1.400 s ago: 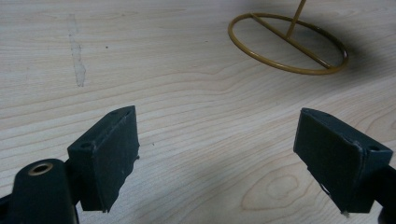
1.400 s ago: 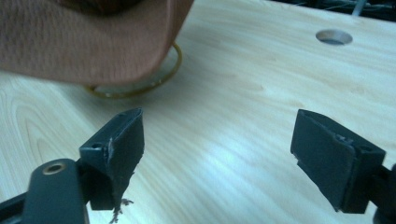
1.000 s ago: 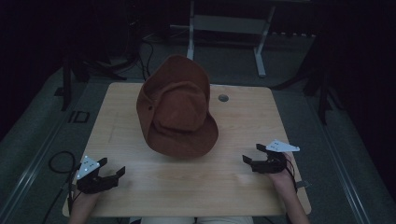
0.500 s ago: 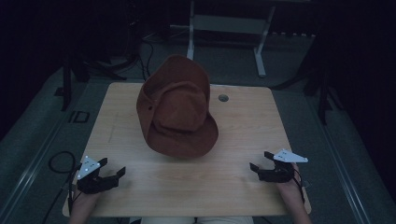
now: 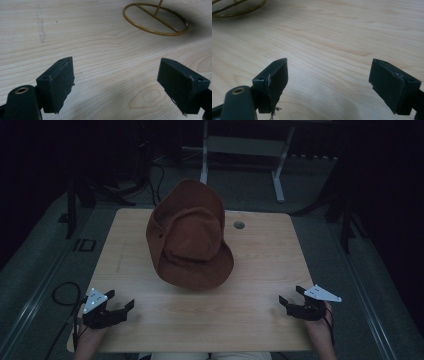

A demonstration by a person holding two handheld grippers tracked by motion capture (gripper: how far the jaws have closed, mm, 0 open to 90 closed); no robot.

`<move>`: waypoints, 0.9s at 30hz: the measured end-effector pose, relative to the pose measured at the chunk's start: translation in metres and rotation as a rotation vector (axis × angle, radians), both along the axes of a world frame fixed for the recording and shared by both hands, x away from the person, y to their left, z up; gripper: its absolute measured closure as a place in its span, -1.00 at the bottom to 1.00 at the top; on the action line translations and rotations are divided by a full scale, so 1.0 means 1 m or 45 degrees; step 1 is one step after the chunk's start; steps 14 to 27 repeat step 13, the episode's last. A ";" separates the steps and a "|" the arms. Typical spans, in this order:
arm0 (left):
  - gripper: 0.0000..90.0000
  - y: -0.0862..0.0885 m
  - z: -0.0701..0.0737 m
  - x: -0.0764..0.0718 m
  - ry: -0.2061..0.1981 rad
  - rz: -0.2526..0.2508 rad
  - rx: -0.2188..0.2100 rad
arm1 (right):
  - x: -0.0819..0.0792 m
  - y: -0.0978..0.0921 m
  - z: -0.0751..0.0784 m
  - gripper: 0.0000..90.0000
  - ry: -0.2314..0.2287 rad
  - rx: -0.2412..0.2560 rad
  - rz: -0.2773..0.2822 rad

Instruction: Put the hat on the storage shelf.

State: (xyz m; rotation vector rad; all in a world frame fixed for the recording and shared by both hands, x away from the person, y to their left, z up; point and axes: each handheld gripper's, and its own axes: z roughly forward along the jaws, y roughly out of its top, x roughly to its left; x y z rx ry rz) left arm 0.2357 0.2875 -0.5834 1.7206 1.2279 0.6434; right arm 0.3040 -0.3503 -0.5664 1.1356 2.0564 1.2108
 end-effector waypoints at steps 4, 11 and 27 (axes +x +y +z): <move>-0.67 0.000 0.000 0.000 -0.002 0.007 0.002 | 0.001 -0.005 0.001 -0.66 -0.020 -0.010 -0.057; -0.67 0.001 0.000 -0.001 0.002 0.006 -0.006 | 0.002 -0.007 0.001 -0.67 -0.025 -0.001 -0.091; -0.67 0.001 0.000 0.000 0.002 0.006 -0.004 | 0.002 -0.007 0.001 -0.67 -0.023 0.001 -0.093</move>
